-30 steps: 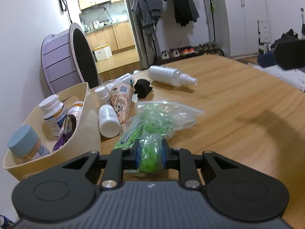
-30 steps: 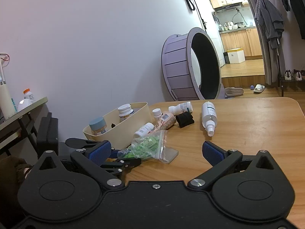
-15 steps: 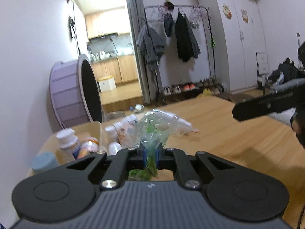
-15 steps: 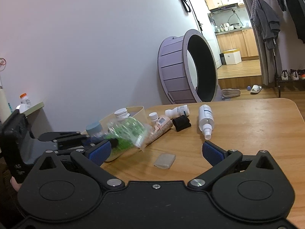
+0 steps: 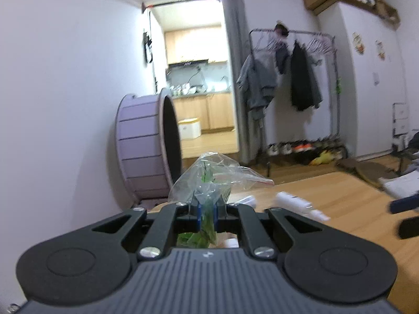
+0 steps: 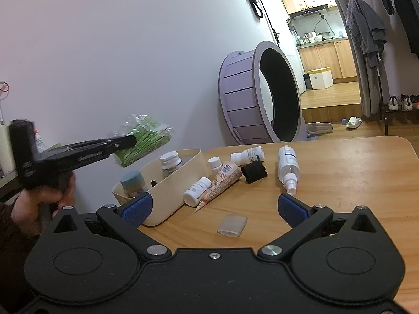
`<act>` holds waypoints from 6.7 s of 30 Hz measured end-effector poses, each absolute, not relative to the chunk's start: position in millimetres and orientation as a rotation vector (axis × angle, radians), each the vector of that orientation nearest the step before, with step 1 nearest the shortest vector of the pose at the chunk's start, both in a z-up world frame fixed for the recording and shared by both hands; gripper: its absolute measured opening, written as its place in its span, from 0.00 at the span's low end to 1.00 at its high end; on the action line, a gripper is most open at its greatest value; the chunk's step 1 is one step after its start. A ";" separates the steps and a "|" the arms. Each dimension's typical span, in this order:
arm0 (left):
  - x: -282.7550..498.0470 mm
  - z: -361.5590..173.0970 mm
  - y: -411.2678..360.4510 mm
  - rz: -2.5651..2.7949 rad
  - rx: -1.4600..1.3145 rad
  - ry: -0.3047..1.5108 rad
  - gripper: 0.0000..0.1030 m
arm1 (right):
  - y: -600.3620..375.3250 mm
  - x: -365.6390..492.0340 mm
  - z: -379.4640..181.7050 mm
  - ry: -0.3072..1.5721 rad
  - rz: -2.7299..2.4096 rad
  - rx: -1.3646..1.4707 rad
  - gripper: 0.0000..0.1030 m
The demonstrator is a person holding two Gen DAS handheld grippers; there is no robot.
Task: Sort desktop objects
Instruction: 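Lift the green bag with the left tool into the basket and release, then reach the right tool to the white spray bottle and grasp it, then carry the spray bottle with the right tool into the basket and release, then grasp the clear plastic square on the table with the right tool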
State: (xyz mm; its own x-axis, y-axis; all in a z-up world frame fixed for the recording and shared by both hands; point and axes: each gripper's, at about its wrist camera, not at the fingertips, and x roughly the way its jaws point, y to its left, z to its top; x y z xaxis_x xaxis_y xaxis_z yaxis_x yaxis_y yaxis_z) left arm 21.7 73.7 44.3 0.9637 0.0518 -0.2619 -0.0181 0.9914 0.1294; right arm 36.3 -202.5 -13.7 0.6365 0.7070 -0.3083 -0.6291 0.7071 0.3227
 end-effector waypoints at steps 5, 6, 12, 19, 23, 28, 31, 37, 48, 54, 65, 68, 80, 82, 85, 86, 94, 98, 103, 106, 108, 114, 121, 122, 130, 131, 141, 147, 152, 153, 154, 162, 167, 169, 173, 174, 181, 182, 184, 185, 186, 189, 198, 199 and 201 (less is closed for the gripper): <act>57.5 28.1 93.3 0.077 0.118 0.345 0.08 | -201.5 37.6 -13.8 0.432 0.764 0.185 1.00; 61.4 24.6 96.9 0.085 0.107 0.354 0.09 | -201.1 38.8 -14.6 0.434 0.761 0.182 1.00; 57.9 18.9 104.7 0.085 0.094 0.388 0.34 | -204.1 46.5 -18.2 0.444 0.727 0.175 1.00; 6.8 35.3 95.1 0.039 0.055 0.304 0.57 | -207.6 58.7 -17.0 0.426 0.679 0.168 1.00; -12.2 34.1 83.5 -0.009 -0.021 0.306 0.59 | -207.6 71.0 -17.9 0.428 0.639 0.145 1.00; -28.8 25.0 60.3 -0.126 -0.078 0.311 0.59 | -200.8 92.2 -21.4 0.445 0.601 0.100 0.98; -34.0 18.5 49.1 -0.176 -0.048 0.302 0.59 | -193.9 104.4 -25.8 0.464 0.593 0.059 0.92; -28.7 8.8 48.0 -0.176 -0.043 0.307 0.59 | -182.3 129.6 -39.2 0.528 0.578 -0.022 0.70; -24.8 9.0 50.9 -0.205 -0.098 0.326 0.59 | -163.8 157.8 -63.8 0.613 0.578 -0.084 0.38; -25.1 9.4 52.5 -0.200 -0.100 0.325 0.59 | -165.2 163.6 -66.4 0.618 0.569 -0.061 0.19; -28.2 9.8 47.7 -0.199 -0.087 0.324 0.59 | -181.8 130.2 -36.5 0.541 0.567 -0.060 0.13; -28.6 10.5 47.2 -0.198 -0.086 0.321 0.59 | -185.4 115.9 -19.1 0.488 0.572 -0.071 0.13; -27.4 9.3 43.1 -0.201 -0.068 0.323 0.59 | -185.6 95.2 24.2 0.388 0.630 -0.067 0.13; -27.5 9.0 43.2 -0.205 -0.067 0.325 0.59 | -183.7 96.3 20.9 0.406 0.641 -0.077 0.13; -27.2 9.2 43.4 -0.215 -0.065 0.329 0.59 | -183.6 93.4 19.3 0.417 0.658 -0.072 0.13; -27.1 9.2 43.3 -0.217 -0.065 0.329 0.59 | -184.4 91.5 20.2 0.416 0.663 -0.067 0.13; -27.2 8.2 43.2 -0.218 -0.062 0.329 0.59 | -190.1 69.3 25.9 0.398 0.699 -0.078 0.12; -26.1 8.1 43.7 -0.218 -0.066 0.331 0.59 | -200.9 53.9 28.4 0.394 0.705 -0.081 0.12; -24.8 7.2 38.9 -0.238 -0.064 0.340 0.59 | -206.9 44.8 22.8 0.403 0.678 -0.098 0.17; -24.0 6.2 33.9 -0.269 -0.058 0.348 0.59 | -210.1 42.0 20.0 0.396 0.671 -0.088 0.33; -23.7 5.2 30.1 -0.283 -0.049 0.351 0.60 | -212.6 41.8 19.3 0.399 0.674 -0.082 0.43; -21.5 3.4 24.3 -0.295 -0.036 0.351 0.61 | -216.3 41.9 13.2 0.421 0.671 -0.085 0.45; -20.3 2.5 23.0 -0.296 -0.029 0.352 0.61 | -215.2 42.1 8.0 0.441 0.701 -0.096 0.30; -20.7 2.8 22.9 -0.295 -0.028 0.351 0.61 | -214.6 42.2 7.1 0.444 0.707 -0.098 0.27; -30.7 5.9 33.8 -0.265 -0.031 0.328 0.61 | -208.9 38.4 17.2 0.400 0.726 -0.054 0.21; -33.2 7.0 37.5 -0.258 -0.032 0.322 0.61 | -207.1 38.0 19.8 0.391 0.730 -0.048 0.21; -65.7 16.7 86.8 -0.149 -0.062 0.270 0.63 | -153.9 41.8 54.5 0.312 0.843 -0.029 0.21; -76.3 20.5 118.8 -0.071 -0.113 0.259 0.64 | -105.1 53.6 68.0 0.293 0.929 -0.015 0.21; -79.2 25.5 132.9 -0.041 -0.145 0.250 0.64 | -63.2 63.8 68.3 0.298 0.987 -0.029 0.21; -79.6 26.3 134.3 -0.040 -0.149 0.248 0.64 | -57.6 64.4 67.4 0.301 0.995 -0.034 0.21; -80.2 27.0 135.4 -0.041 -0.152 0.246 0.64 | -52.4 66.9 65.1 0.305 1.000 -0.039 0.21; -82.4 29.0 137.1 -0.055 -0.153 0.246 0.64 | -23.3 72.9 34.4 0.388 1.014 -0.130 0.21; -79.1 25.9 134.6 -0.070 -0.142 0.268 0.65 | -27.5 66.6 20.3 0.416 1.010 -0.162 0.31; -77.6 25.0 132.4 -0.078 -0.135 0.274 0.65 | -45.2 61.6 27.1 0.379 0.982 -0.135 0.43; -73.3 23.2 125.8 -0.096 -0.124 0.288 0.66 | -81.3 53.3 36.1 0.349 0.911 -0.110 0.46; -72.1 22.7 123.4 -0.102 -0.122 0.290 0.66 | -91.0 50.5 35.7 0.346 0.886 -0.112 0.48; -61.5 16.7 99.6 -0.146 -0.093 0.316 0.68 | -138.2 56.8 0.6 0.425 0.740 -0.090 0.56; -59.6 15.2 96.1 -0.150 -0.085 0.321 0.68 | -139.8 59.8 -5.3 0.443 0.734 -0.095 0.56; -55.7 12.3 89.6 -0.158 -0.075 0.336 0.69 | -141.5 66.1 -16.7 0.479 0.731 -0.101 0.56; -53.6 10.7 86.8 -0.160 -0.072 0.343 0.69 | -141.7 69.5 -21.5 0.496 0.733 -0.095 0.56; -52.0 9.4 84.4 -0.163 -0.067 0.346 0.69 | -139.9 72.5 -26.4 0.518 0.738 -0.090 0.56; -48.7 6.4 78.3 -0.174 -0.055 0.354 0.69 | -132.2 79.5 -39.6 0.571 0.744 -0.087 0.56; -43.0 1.6 72.0 -0.189 -0.043 0.370 0.69 | -118.0 94.0 -60.2 0.641 0.736 -0.106 0.48; -42.8 1.1 71.8 -0.189 -0.043 0.371 0.69 | -116.5 95.1 -62.0 0.650 0.740 -0.115 0.42; -42.0 0.7 71.3 -0.189 -0.043 0.373 0.69 | -113.7 96.8 -65.5 0.662 0.745 -0.132 0.39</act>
State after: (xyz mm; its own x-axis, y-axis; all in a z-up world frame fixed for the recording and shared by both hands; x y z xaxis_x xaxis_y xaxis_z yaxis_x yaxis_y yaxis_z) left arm -42.0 71.3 0.7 0.9137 -0.1912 -0.3586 0.1755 0.9815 -0.0762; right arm 96.8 -113.7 -65.5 0.5435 0.5857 -0.6013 -0.6661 0.7368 0.1156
